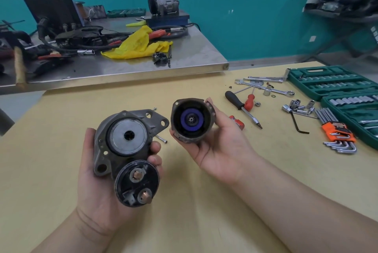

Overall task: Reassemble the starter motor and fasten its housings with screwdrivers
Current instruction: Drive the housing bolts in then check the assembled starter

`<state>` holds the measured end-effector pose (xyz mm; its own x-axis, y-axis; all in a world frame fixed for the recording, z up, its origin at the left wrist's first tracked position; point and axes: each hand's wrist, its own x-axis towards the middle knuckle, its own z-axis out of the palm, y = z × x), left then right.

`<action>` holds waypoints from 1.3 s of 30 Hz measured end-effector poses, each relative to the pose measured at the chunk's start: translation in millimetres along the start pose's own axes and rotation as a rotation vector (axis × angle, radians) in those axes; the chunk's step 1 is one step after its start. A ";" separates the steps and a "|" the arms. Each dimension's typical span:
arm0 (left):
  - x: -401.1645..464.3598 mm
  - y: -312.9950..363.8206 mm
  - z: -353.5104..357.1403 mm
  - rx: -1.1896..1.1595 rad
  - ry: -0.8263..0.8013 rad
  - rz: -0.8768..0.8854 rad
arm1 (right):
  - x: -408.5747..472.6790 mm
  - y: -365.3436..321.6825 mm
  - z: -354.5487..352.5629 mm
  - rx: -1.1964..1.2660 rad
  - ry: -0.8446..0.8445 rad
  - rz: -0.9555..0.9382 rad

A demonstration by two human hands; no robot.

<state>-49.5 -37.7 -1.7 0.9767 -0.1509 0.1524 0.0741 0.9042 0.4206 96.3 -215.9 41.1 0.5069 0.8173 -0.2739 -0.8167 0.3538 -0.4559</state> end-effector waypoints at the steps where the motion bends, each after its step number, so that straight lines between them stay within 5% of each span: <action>1: -0.1 0.0 0.2 -0.009 0.003 0.004 | -2.0 1.8 2.7 0.024 0.011 -0.006; 7: -2.9 0.4 1.4 -0.038 0.071 0.021 | -2.6 7.8 6.3 0.036 0.037 -0.050; 22: 6.4 -7.2 16.1 0.196 0.596 0.333 | -4.1 8.1 6.0 -0.015 -0.082 -0.246; 39: 5.6 -2.3 18.2 0.180 0.562 0.303 | -9.1 14.3 4.1 -0.268 -0.049 -0.273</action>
<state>-47.9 -47.9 14.5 0.9091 0.3748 -0.1817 -0.2074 0.7856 0.5829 78.8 -216.3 40.6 0.6768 0.7324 -0.0739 -0.5491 0.4354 -0.7134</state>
